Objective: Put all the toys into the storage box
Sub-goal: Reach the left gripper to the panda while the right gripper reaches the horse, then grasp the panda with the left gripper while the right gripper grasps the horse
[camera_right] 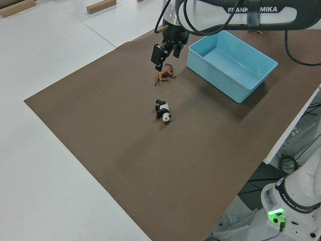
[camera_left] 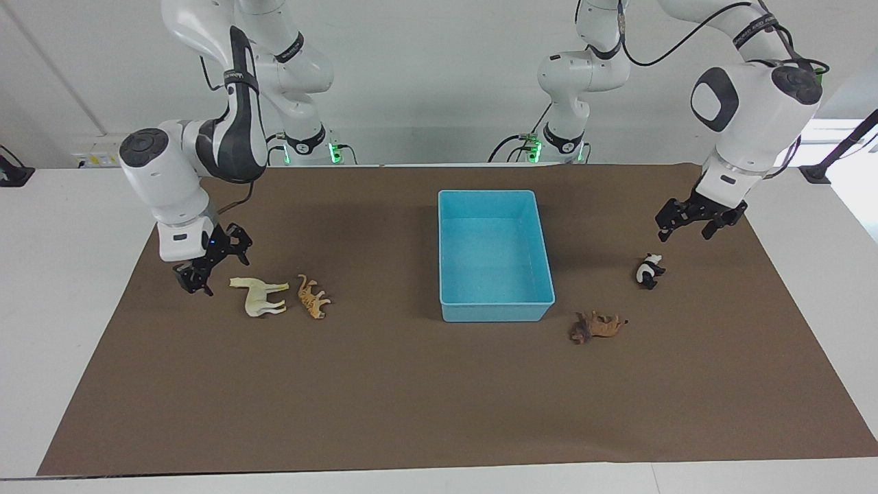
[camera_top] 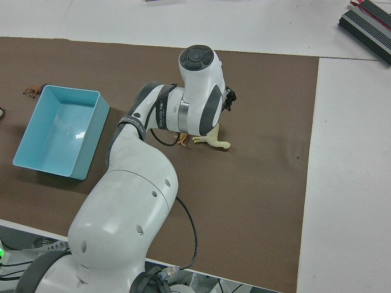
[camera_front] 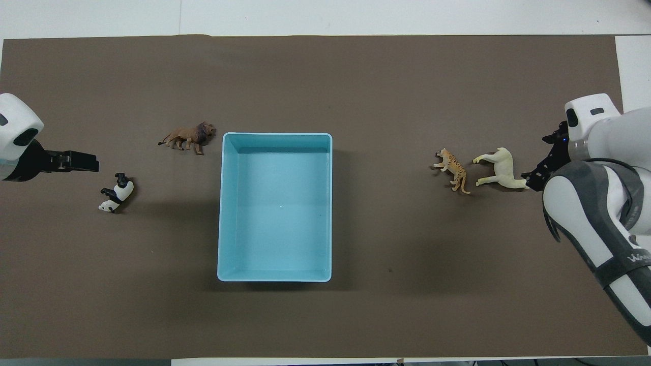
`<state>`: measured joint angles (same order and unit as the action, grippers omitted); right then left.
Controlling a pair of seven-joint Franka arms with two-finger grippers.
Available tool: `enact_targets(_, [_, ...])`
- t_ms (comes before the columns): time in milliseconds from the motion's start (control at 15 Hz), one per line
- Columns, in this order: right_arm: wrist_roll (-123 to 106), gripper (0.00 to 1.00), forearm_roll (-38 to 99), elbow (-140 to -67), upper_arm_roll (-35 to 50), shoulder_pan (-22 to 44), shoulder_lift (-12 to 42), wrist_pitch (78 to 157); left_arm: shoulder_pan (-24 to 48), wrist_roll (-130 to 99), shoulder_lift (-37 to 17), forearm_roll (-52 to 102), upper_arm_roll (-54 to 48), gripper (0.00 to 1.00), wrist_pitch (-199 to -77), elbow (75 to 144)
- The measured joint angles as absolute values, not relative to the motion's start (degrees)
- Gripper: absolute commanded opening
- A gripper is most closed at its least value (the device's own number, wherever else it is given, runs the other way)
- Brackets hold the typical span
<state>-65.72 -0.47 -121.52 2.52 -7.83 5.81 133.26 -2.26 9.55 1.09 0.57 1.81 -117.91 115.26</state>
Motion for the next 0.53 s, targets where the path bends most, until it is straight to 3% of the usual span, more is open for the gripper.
enact_targets(267, [-78.1,0.98,-0.5,-127.4,2.5,-7.8,5.8,141.2,-2.9,14.5,0.5,-3.2,1.7,1.0,-128.6,126.4])
enact_targets(533, [-81.2,0.96,-0.5,-130.9,2.4,-8.6,5.5,146.1,-2.9,14.7,-2.1,-5.4,1.5,1.0,-134.0,128.8])
